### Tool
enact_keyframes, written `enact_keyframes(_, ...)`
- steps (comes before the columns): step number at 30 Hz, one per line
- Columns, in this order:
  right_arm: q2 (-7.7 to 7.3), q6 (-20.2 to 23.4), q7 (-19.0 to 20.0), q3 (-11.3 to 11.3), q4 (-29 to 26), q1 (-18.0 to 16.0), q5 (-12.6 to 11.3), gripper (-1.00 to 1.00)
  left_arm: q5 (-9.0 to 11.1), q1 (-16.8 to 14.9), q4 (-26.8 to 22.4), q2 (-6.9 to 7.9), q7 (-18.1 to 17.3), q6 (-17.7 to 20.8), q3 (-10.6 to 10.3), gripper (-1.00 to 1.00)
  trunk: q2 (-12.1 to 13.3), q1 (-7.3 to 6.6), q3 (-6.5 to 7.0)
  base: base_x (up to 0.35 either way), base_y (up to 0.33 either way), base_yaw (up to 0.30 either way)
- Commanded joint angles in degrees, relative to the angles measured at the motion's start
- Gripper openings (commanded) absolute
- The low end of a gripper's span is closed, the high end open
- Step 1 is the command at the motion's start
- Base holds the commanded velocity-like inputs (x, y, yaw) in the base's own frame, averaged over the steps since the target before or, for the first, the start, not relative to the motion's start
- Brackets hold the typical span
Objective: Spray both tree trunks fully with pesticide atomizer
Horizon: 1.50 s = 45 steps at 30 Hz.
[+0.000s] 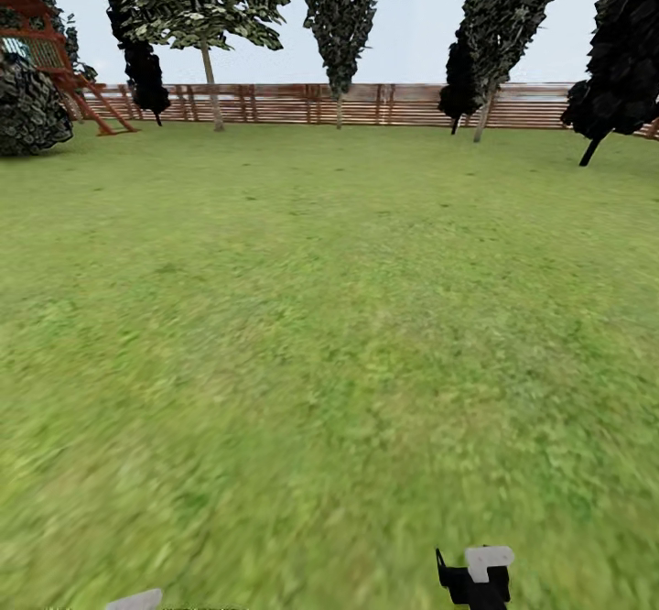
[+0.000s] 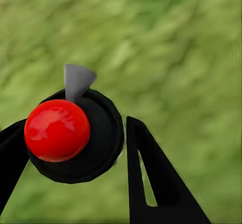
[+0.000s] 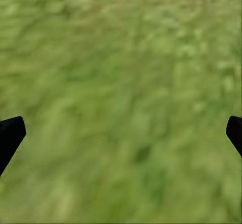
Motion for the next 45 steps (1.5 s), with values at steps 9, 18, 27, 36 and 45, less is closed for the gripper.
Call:
enact_keyframes(9, -0.01, -0.1, -0.1, 0.5, 0.0, 0.0, -0.5, 1.0, 0.0, 0.0, 0.1, 0.0, 0.3, -0.1, 0.3, -1.0, 0.0, -0.01, 0.5, 0.0, 0.0, 0.224)
enact_keyframes(18, 0.07, -0.1, -0.2, 0.5, -0.1, 0.0, -0.6, 1.0, 0.0, 0.0, 0.1, 0.04, 0.4, -0.1, 0.4, -1.0, 0.0, -0.01, 0.85, 0.0, 0.0, 0.247)
enact_keyframes(27, 0.08, -0.1, -0.2, 0.6, -0.1, 0.0, -0.6, 1.0, 0.0, 0.1, 0.1, 0.23, 0.4, -0.1, 0.4, -1.0, 0.0, -0.01, 0.85, 0.067, 0.0, 0.282)
enact_keyframes(36, -0.09, -0.1, 0.2, 0.6, 0.0, 0.0, -0.3, 1.0, 0.0, 0.3, 0.1, 0.35, 0.4, -0.1, 0.4, -1.0, 0.0, -0.01, 0.85, 0.326, 0.0, 0.139)
enact_keyframes(45, -0.1, 0.0, 0.3, 0.8, 0.6, 0.1, -0.1, 1.0, 0.0, 0.3, 0.1, 0.35, 0.4, -0.1, 0.4, -1.0, 0.0, -0.01, 0.85, 0.336, 0.0, 0.001)
